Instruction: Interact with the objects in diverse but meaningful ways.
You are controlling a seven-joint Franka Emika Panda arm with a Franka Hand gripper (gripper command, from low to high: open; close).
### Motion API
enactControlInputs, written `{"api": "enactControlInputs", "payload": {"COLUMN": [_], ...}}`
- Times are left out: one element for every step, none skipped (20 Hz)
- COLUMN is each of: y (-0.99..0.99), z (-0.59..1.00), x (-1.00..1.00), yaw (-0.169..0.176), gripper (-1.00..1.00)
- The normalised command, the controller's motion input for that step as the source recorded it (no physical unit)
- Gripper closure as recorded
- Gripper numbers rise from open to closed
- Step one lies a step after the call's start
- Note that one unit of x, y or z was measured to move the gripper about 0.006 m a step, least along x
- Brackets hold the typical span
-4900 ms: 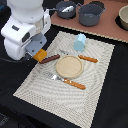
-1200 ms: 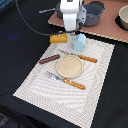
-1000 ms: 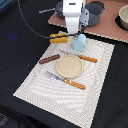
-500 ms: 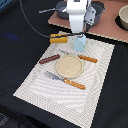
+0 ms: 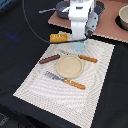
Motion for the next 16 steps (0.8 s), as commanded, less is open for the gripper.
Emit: {"api": "enactControlInputs", "payload": {"y": [0.24, 0.25, 0.32, 0.45, 0.5, 0.47, 0.43, 0.43, 0.43, 0.4, 0.37, 0.34, 0.34, 0.37, 0.39, 0.34], "z": [-0.2, -0.22, -0.22, -0.18, -0.19, -0.18, -0.18, -0.17, -0.14, -0.13, -0.12, -0.14, -0.15, -0.12, -0.11, -0.17], "x": [0.23, 0.14, 0.09, 0.09, 0.11, 0.12, 0.11, 0.12, 0.15, 0.19, 0.21, 0.21, 0.2, 0.22, 0.23, 0.2], "yaw": [0.0, 0.0, 0.002, 0.013, 0.012, 0.012, 0.004, 0.0, 0.0, 0.0, 0.0, 0.0, 0.0, 0.0, 0.0, 0.0], "gripper": [-1.0, -1.0, -1.0, -1.0, -1.0, -1.0, -1.0, -1.0, -1.0, -1.0, -1.0, 1.0, 1.0, 1.0, 1.0, 1.0]}}
